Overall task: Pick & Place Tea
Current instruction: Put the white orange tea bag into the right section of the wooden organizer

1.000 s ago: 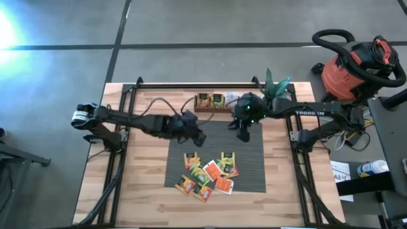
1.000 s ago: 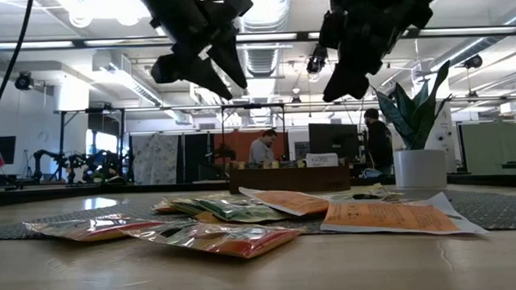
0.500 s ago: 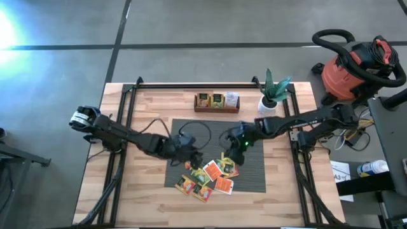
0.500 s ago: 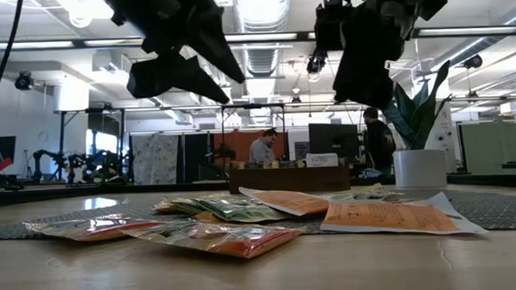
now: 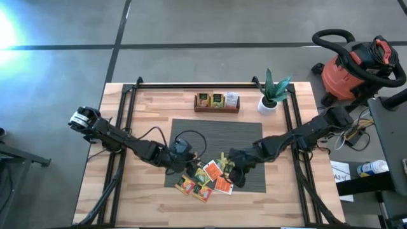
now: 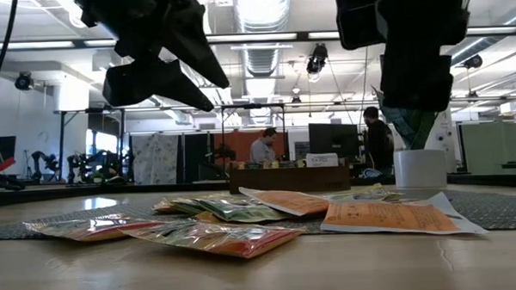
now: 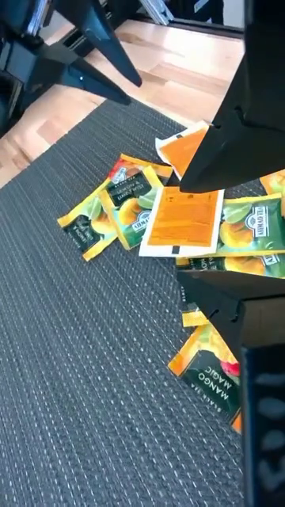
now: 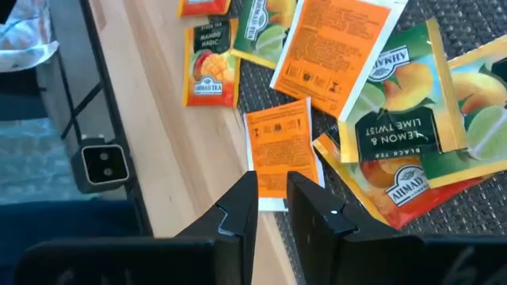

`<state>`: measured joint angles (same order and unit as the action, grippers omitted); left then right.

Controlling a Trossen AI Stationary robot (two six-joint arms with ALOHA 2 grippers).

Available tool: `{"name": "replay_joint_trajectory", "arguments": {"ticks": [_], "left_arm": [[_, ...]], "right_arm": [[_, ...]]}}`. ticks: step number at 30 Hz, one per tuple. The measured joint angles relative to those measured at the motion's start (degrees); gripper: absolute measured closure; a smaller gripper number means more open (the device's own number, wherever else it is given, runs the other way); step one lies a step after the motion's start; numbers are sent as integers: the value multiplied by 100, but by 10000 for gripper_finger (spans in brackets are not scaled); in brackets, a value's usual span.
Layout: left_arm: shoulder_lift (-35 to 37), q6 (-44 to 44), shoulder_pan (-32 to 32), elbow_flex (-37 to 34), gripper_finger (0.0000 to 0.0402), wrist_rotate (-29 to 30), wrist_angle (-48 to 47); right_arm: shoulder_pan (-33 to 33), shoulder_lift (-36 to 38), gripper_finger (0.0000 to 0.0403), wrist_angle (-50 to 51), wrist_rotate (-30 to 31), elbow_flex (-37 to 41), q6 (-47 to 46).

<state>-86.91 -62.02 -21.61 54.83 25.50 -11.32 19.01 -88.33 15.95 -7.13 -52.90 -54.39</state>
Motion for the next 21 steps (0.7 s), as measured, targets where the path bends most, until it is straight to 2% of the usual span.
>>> {"name": "replay_joint_trajectory", "arguments": {"ticks": [7, 15, 21], "left_arm": [[0, -2, 0, 87, 239, -3, 67], [-25, -217, 39, 107, 239, -5, 149], [-294, -222, 110, -37, 239, 4, 395]], "right_arm": [[339, 19, 330, -74, 449, 0, -358], [369, -197, 333, -204, 475, 4, -1038], [362, -836, 324, -1080, 87, 4, -1348]]}}
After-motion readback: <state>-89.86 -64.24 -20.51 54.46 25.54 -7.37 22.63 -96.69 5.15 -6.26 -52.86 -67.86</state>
